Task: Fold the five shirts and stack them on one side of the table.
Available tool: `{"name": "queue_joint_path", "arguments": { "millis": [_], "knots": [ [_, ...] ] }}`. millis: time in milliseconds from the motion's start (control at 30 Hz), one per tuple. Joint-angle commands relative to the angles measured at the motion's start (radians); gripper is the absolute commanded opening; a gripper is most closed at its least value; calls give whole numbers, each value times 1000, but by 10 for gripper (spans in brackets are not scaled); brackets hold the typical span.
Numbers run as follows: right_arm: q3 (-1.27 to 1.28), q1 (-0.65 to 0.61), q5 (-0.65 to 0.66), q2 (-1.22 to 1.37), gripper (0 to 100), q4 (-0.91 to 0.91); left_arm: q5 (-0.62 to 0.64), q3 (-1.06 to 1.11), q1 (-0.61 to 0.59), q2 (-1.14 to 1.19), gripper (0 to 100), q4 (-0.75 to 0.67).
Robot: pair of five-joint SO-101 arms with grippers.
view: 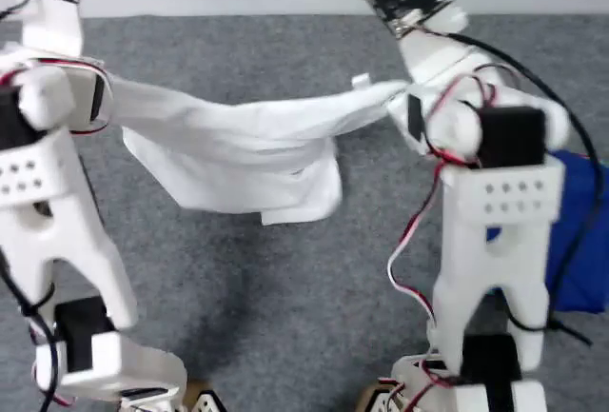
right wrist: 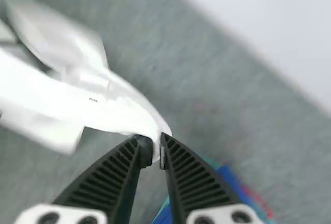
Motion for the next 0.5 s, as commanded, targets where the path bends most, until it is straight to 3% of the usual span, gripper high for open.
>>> {"name": "queue_joint_path", "arguments": {
  "millis": [0, 233, 467],
  "knots": [
    [-11, 16, 9, -120, 9, -131, 44, -85, 3, -95, 5, 17],
    [-11, 16, 71, -249, 9, -348, 37, -252, 0, -149, 5, 18],
    [-11, 35, 198, -384, 10, -426, -49, -389, 2, -249, 5, 17]
  ]
}}
